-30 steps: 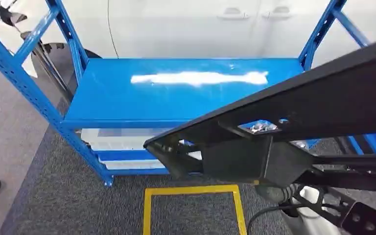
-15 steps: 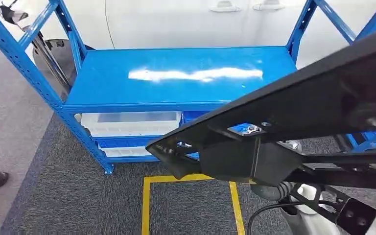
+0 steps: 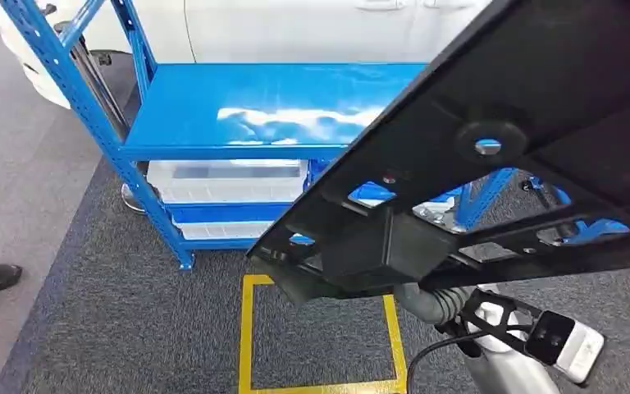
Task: Take the parts from the cabinet and place them on the table.
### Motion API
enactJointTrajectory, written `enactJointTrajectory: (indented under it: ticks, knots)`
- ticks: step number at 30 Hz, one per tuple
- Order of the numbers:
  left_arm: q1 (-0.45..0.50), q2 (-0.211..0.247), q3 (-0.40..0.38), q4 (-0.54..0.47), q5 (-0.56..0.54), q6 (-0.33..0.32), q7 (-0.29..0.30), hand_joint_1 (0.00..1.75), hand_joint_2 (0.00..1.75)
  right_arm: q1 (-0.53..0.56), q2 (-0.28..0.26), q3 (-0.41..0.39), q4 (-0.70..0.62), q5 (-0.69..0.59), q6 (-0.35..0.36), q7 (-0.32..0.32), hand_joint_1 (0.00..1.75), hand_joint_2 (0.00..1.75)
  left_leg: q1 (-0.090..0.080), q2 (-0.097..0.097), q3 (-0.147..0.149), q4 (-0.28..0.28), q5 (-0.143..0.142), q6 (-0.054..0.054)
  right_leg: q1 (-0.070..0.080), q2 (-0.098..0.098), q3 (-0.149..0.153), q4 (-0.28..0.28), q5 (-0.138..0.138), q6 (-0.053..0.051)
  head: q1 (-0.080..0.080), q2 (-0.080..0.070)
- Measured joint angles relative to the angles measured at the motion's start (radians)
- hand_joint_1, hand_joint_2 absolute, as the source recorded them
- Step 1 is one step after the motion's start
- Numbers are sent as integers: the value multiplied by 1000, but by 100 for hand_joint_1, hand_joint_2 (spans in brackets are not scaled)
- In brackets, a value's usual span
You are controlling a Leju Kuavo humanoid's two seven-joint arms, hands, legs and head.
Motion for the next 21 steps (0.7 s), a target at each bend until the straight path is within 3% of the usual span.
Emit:
enactJointTrajectory:
  ticks: [1,2,3,4,5,6,7,8,9,10,13,14,16,18,19,20,21]
  knots:
    - [-1,-1,0,0,1,0,0,0,175,0,0,2,7,0,0,0,175,175,0,1,-15,0,12,4,-2,0,-21,71,-69,3,0,0]
    - [-1,-2,0,0,2,0,0,0,175,0,1,4,14,0,0,0,175,175,-2,1,-28,1,23,4,-3,0,-41,149,-120,6,0,0]
    - [-1,-4,1,0,2,0,0,0,175,0,1,6,21,0,0,0,175,175,-3,2,-45,2,35,5,-4,0,-58,225,-151,8,0,0]
    - [-1,-5,1,0,2,0,0,0,175,1,1,7,27,0,0,0,175,175,-4,2,-61,5,46,4,-4,0,-60,271,-150,9,0,0]
    - [0,-7,1,0,3,0,0,0,175,0,1,8,33,0,0,0,175,175,-4,2,-78,8,55,3,-4,0,-44,273,-123,8,0,0]
    - [0,-10,2,0,3,0,-1,0,175,0,1,10,36,0,0,0,175,175,-5,2,-94,10,65,2,-4,0,-10,239,-86,6,0,0]
    - [0,-12,2,0,3,0,-1,0,175,-3,1,11,42,0,-1,0,175,175,-5,2,-110,13,75,-1,-3,0,47,164,-50,1,0,0]
    - [0,-15,2,0,3,-3,-3,0,175,-7,1,13,45,1,-1,0,175,175,-5,1,-120,15,85,-4,-2,-1,117,68,-40,-5,0,0]
    - [0,-18,2,0,3,-5,-5,0,175,-12,1,14,48,1,-2,0,175,175,-7,1,-127,16,91,-9,2,-2,182,-21,-69,-11,0,0]
    - [0,-20,2,0,2,-6,-6,0,175,-15,1,16,48,0,-2,0,175,175,-9,2,-131,17,100,-14,7,-2,213,-88,-90,-14,0,0]
    - [1,-23,2,0,3,-6,-8,0,175,-17,1,19,51,0,-6,0,175,175,-5,2,-132,4,129,-30,14,0,197,-83,-65,-27,0,0]
    - [0,-23,2,0,3,-6,-10,0,175,-18,0,21,53,0,-7,0,175,175,-5,-1,-140,11,116,-36,-1,-6,191,-94,-49,-36,0,0]
    - [2,-26,2,0,3,-6,-10,0,175,-20,-2,24,57,0,-7,0,175,175,-2,-4,-171,99,9,-46,3,-9,169,-92,-30,-51,0,0]
    - [1,-26,3,0,3,-2,-10,0,175,-20,-2,27,58,0,-7,0,175,175,2,-4,-212,257,-89,-56,7,-9,141,-88,-11,-52,0,0]
    - [1,-26,3,0,6,0,-13,0,175,-20,-2,29,58,0,-7,0,175,175,4,-4,-222,321,-100,-60,7,-8,124,-84,-3,-51,0,0]
    - [0,-27,5,0,10,1,-14,0,175,-19,-2,29,58,0,-7,0,175,175,5,-4,-213,335,-71,-61,7,-8,110,-80,2,-50,0,0]
    - [1,-27,8,0,11,1,-16,0,175,-19,-2,29,58,1,-7,0,175,175,6,-3,-186,312,-26,-62,7,-8,98,-77,7,-48,0,0]
